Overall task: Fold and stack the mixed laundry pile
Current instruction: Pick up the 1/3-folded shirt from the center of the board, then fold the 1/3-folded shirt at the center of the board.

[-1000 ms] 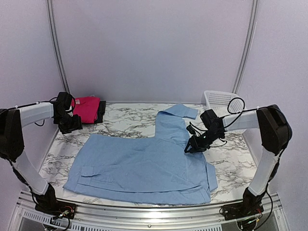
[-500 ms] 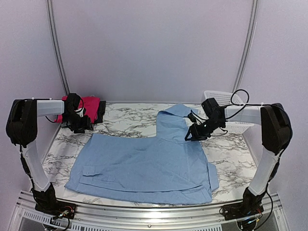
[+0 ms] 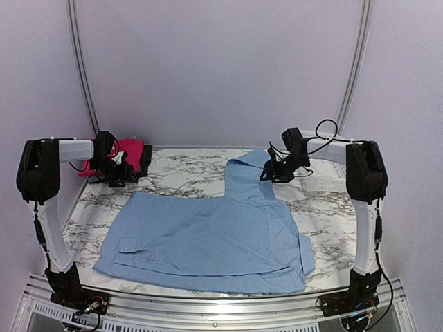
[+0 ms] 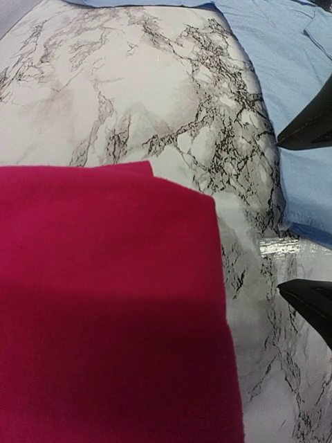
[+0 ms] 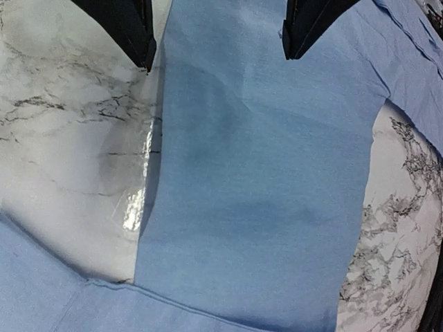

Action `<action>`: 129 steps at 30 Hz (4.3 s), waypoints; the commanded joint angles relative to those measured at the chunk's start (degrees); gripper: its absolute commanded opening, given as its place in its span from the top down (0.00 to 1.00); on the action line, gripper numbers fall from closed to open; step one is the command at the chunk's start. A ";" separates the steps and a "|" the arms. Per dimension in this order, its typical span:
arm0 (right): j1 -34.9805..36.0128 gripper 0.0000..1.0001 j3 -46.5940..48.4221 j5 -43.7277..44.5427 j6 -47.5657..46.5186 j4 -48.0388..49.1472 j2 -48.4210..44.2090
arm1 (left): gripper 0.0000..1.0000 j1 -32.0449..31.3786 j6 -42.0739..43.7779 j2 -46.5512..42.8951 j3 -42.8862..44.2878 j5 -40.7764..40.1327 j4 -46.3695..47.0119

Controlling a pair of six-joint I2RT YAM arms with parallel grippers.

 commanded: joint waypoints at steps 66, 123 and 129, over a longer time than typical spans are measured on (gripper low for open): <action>-0.37 1.00 2.52 -17.40 2.78 1.76 -9.34 | 1.00 -1.84 18.00 -11.10 -8.49 3.63 5.74; 19.06 0.64 -49.74 -8.58 5.12 0.58 -44.09 | 0.54 -12.99 17.16 -53.33 -39.55 -11.68 10.03; 10.64 0.51 -36.00 2.42 -3.05 -9.53 -47.88 | 0.24 -12.94 16.06 -58.15 -36.91 -12.50 16.32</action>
